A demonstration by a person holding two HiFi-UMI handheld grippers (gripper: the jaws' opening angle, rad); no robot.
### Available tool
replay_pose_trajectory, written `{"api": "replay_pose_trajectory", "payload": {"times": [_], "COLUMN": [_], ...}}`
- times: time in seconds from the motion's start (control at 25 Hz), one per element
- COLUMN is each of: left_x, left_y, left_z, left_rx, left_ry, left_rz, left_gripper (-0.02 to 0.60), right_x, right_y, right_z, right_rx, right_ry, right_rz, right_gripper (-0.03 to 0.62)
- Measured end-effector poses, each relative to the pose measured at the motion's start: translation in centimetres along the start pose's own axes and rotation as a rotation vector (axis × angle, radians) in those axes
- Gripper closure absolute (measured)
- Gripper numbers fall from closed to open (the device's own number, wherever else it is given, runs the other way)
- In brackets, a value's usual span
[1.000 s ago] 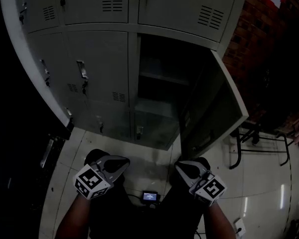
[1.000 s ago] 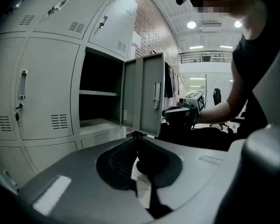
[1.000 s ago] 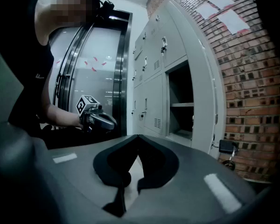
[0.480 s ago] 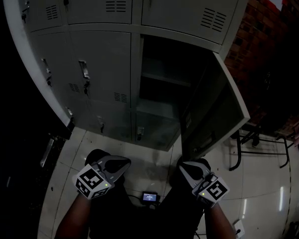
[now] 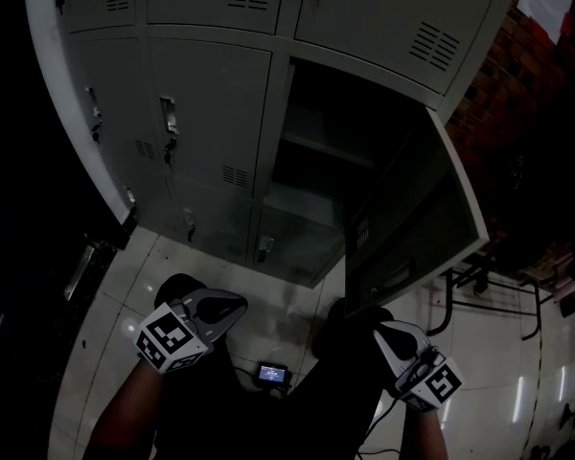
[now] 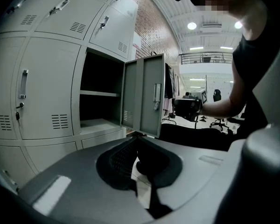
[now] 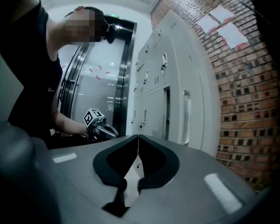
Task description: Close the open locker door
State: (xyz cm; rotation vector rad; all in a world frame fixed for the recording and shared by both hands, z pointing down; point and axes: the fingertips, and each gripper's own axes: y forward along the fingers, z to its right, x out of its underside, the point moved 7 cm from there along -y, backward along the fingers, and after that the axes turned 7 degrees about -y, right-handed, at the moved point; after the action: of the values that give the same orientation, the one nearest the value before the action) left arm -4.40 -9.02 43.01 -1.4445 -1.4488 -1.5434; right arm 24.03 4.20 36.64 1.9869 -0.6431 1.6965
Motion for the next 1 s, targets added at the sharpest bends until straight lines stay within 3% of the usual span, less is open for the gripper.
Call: {"api": "replay_pose_trajectory", "payload": {"times": [0.2, 0.44, 0.64, 1.0], "left_x": [0.2, 0.2, 0.1, 0.2], "left_y": [0.1, 0.1, 0.1, 0.1], "left_z": [-0.1, 0.1, 0.0, 0.1], "left_rx": [-0.002, -0.003, -0.006, -0.004], "left_ry": [0.002, -0.004, -0.001, -0.004], "left_rz": [0.006, -0.001, 0.005, 0.001], "left_gripper": [0.569, 0.569, 0.569, 0.569], "right_x": [-0.6, -1.3, -0.9, -1.8], "right_y": [-3.1, -0.7, 1.5, 7.9], "right_z": [3.8, 6.7, 6.9, 4.4], "right_rx": [0.090, -0.018, -0.104, -0.195], "right_ry": [-0.008, 0.031, 0.011, 0.020], "right_rz": [0.018, 0.024, -0.002, 0.051], "right_gripper": [0.497, 0.376, 0.371, 0.407]}}
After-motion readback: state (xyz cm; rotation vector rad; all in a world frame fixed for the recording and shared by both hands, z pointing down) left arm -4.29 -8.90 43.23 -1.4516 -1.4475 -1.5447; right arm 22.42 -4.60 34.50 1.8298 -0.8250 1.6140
